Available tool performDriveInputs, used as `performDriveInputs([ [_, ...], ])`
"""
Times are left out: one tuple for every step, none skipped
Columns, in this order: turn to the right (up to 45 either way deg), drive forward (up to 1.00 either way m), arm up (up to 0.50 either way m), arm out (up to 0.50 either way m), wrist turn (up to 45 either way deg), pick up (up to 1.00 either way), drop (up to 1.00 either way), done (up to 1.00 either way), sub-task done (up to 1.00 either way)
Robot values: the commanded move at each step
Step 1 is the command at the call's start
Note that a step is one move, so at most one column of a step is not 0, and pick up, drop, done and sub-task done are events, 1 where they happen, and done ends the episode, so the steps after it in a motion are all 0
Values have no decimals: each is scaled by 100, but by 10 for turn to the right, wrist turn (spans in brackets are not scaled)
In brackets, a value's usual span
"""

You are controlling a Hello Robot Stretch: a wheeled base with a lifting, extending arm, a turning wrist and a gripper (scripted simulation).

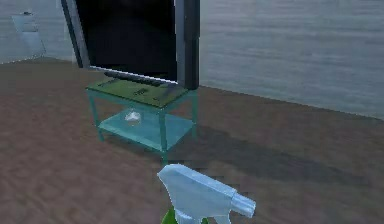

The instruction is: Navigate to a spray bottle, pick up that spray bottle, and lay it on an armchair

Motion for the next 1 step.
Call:
performDriveInputs([
  [450,0,0,0,0,0,0,0,0],
])
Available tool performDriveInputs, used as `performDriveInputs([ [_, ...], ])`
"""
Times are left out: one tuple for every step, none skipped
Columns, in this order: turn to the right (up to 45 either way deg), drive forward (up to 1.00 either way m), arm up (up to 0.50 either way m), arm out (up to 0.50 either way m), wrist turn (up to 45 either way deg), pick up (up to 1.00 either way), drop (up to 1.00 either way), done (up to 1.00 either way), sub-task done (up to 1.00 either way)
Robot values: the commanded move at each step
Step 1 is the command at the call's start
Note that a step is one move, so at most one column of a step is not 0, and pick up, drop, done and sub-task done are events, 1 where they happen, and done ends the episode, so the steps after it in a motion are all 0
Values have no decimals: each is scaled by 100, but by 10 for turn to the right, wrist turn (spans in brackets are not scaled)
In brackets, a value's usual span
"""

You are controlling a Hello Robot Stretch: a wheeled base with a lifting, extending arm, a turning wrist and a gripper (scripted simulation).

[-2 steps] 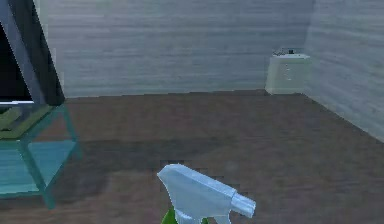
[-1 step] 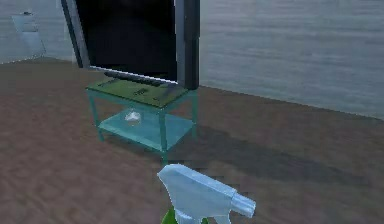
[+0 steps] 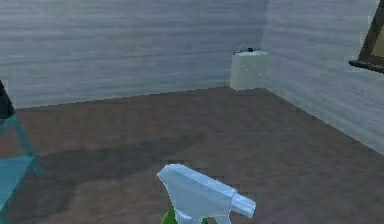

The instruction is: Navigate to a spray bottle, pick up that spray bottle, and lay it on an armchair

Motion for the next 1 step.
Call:
performDriveInputs([
  [450,0,0,0,0,0,0,0,0],
])
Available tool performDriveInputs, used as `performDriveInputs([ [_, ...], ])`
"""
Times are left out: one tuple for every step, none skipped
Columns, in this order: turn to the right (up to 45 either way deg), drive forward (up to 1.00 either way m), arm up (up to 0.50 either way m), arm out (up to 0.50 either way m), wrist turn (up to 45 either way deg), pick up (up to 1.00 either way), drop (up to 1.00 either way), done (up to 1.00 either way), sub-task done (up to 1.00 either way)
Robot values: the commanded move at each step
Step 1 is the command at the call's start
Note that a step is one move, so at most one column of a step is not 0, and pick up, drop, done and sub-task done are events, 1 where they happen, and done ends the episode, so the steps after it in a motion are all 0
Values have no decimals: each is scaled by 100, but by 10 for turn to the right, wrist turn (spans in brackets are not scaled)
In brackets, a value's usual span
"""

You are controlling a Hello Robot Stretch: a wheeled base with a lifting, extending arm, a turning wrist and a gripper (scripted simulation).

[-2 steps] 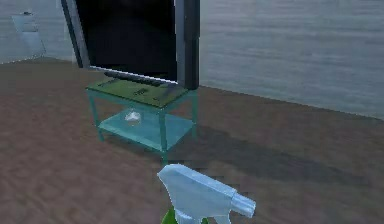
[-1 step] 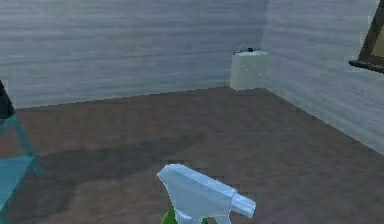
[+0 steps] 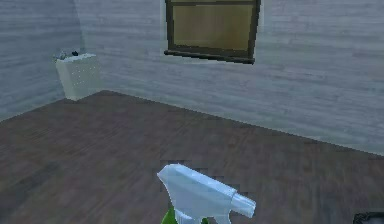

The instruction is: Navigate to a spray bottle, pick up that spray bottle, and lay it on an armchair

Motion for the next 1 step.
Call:
performDriveInputs([
  [180,0,0,0,0,0,0,0,0],
])
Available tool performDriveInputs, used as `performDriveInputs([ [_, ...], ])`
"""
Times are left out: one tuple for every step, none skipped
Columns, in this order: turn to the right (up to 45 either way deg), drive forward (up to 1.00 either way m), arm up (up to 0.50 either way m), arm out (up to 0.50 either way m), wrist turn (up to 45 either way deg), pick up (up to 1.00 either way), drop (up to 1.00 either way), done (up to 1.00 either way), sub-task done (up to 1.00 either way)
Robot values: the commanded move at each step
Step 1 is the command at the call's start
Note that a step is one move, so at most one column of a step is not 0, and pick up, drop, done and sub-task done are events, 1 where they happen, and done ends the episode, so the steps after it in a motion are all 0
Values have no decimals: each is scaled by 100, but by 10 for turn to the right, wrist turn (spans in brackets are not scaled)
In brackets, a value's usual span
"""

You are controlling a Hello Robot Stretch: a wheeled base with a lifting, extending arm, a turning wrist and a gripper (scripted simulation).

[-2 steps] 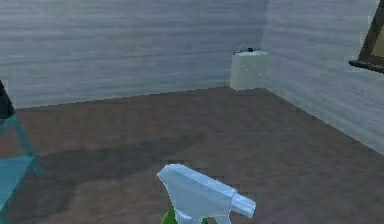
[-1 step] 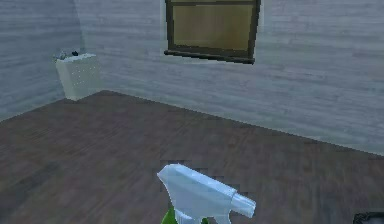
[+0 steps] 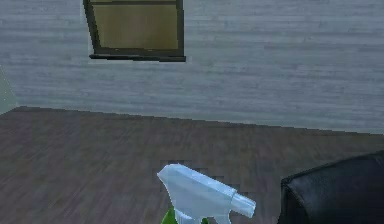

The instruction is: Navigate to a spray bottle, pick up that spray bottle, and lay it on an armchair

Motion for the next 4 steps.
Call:
performDriveInputs([
  [0,0,0,48,0,0,0,0,0],
  [0,0,0,0,390,0,0,0,0],
  [0,0,-26,0,0,0,0,0,0],
  [0,0,-32,0,0,0,0,0,0],
])
